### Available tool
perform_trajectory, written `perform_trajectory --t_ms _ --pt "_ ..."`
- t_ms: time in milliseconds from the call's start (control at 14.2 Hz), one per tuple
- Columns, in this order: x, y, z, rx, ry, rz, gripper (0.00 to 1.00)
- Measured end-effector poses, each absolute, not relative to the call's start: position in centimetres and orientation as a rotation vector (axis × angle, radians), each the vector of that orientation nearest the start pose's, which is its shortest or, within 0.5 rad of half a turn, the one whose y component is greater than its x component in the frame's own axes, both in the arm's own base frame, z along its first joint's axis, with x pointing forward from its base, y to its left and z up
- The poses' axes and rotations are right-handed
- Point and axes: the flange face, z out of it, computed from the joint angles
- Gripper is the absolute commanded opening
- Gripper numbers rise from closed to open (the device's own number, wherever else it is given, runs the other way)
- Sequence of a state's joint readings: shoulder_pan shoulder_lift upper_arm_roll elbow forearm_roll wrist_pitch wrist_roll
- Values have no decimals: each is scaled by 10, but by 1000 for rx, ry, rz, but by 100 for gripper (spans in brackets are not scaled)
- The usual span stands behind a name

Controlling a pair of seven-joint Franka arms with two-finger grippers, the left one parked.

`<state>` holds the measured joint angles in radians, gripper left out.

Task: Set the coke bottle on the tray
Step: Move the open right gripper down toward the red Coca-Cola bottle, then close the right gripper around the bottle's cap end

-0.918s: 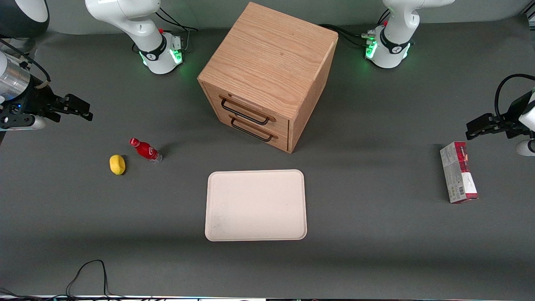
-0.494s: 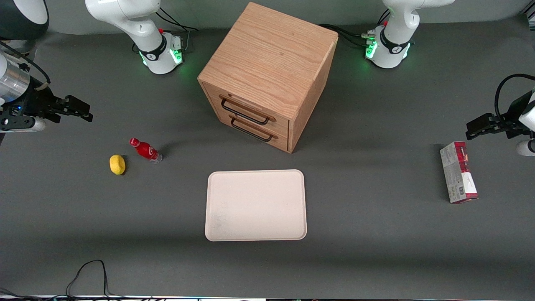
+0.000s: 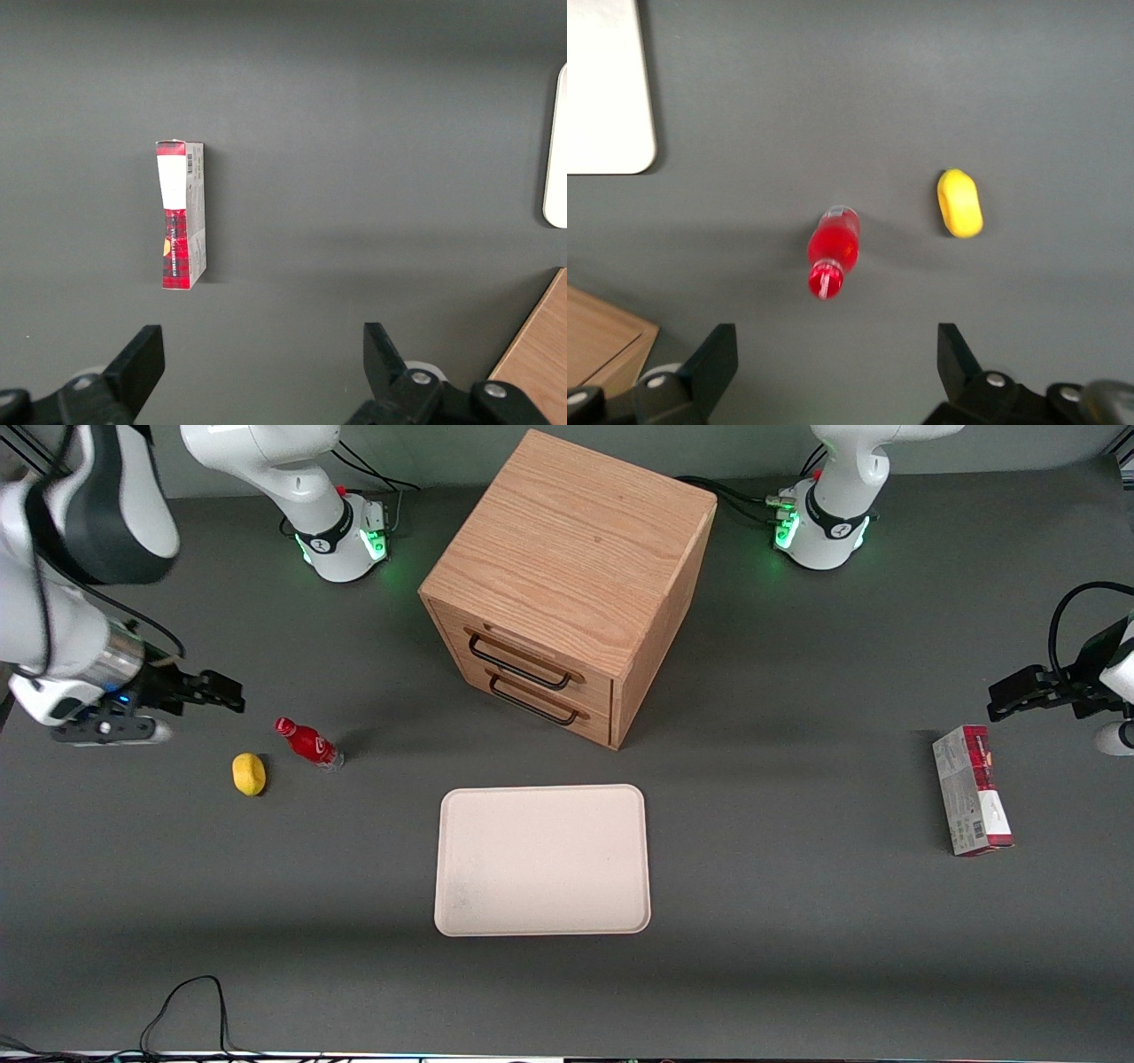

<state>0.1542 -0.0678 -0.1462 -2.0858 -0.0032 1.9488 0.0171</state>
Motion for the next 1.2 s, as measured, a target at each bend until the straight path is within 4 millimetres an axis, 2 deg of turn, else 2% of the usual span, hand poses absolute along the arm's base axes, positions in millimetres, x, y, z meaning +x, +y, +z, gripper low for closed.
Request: perform_trajectory --t_ms 141,353,494,776,918,1129,1200 --pt "511 4 399 -3135 10 68 100" --pt "493 7 349 -3136 2 23 100" --pt "487 12 331 -3138 -15 26 100" --pt "484 15 324 -3139 -23 15 99" --pt "483 15 320 -3140 -23 9 84" --pt "483 15 314 -3141 -23 14 37" --pt "483 15 314 -3141 -23 15 26"
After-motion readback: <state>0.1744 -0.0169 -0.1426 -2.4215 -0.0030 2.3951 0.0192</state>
